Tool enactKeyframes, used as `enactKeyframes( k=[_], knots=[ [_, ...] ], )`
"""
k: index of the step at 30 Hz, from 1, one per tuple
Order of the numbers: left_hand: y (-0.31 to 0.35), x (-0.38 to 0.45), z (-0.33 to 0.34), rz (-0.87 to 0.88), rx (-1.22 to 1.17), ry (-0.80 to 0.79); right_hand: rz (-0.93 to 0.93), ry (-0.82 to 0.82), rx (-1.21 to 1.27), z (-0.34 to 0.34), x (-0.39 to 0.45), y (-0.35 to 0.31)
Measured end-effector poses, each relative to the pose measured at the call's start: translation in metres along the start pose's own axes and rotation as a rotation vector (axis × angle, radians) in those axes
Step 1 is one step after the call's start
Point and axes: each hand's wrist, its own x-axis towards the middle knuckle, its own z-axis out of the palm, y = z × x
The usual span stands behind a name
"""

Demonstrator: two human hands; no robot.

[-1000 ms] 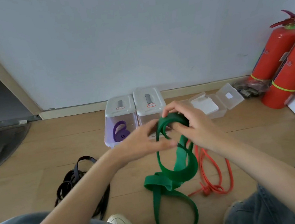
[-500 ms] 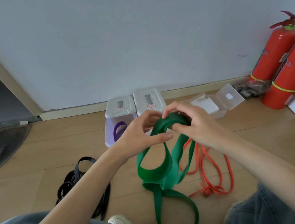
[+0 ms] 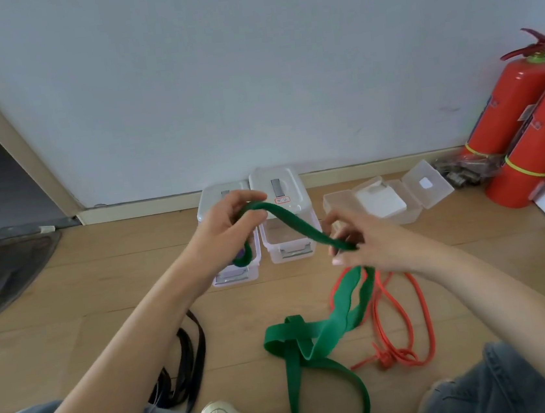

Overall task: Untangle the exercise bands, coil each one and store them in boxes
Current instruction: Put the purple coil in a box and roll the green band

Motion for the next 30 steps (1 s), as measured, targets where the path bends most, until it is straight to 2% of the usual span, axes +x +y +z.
enactKeyframes(
  k=[2, 3, 5, 7, 9, 10, 13, 15, 18, 23, 27, 30],
  knots=[
    [0.003, -0.003, 0.009, 0.059, 0.036, -0.026, 0.035, -0.122, -0.093, 0.006, -0.001, -0.001],
    [0.004, -0.004, 0.014, 0.069, 0.075, -0.068, 0.012, -0.101, -0.100, 0.007, -0.001, -0.004],
    [0.003, -0.006, 0.021, 0.068, 0.149, -0.170, -0.082, 0.045, 0.081, 0.004, -0.003, -0.014],
    [0.000, -0.007, 0.027, 0.093, 0.192, -0.243, -0.161, 0.049, 0.293, 0.004, -0.004, -0.021],
    [-0.001, -0.008, 0.029, 0.118, 0.181, -0.264, -0.214, 0.039, 0.275, 0.009, -0.004, -0.025],
    [-0.001, -0.008, 0.028, 0.102, 0.156, -0.274, -0.233, 0.084, 0.258, 0.011, -0.003, -0.026],
    [-0.004, -0.009, 0.022, 0.007, 0.165, -0.323, -0.267, 0.197, 0.207, 0.006, -0.005, -0.030],
    [-0.003, -0.011, 0.021, -0.060, 0.087, -0.391, -0.277, 0.165, 0.093, 0.002, -0.007, -0.028],
    [0.001, -0.012, 0.018, -0.152, -0.136, -0.374, -0.303, 0.127, -0.018, 0.003, -0.009, -0.025],
    [0.005, -0.012, 0.025, -0.259, -0.370, -0.326, -0.359, 0.305, -0.027, 0.005, -0.006, -0.022],
    [-0.003, -0.011, 0.025, -0.192, -0.135, -0.299, -0.357, 0.428, -0.038, 0.006, -0.005, -0.019],
    [-0.002, -0.010, 0.018, -0.191, -0.202, -0.293, -0.373, 0.445, -0.114, 0.007, -0.005, -0.019]
  ],
)
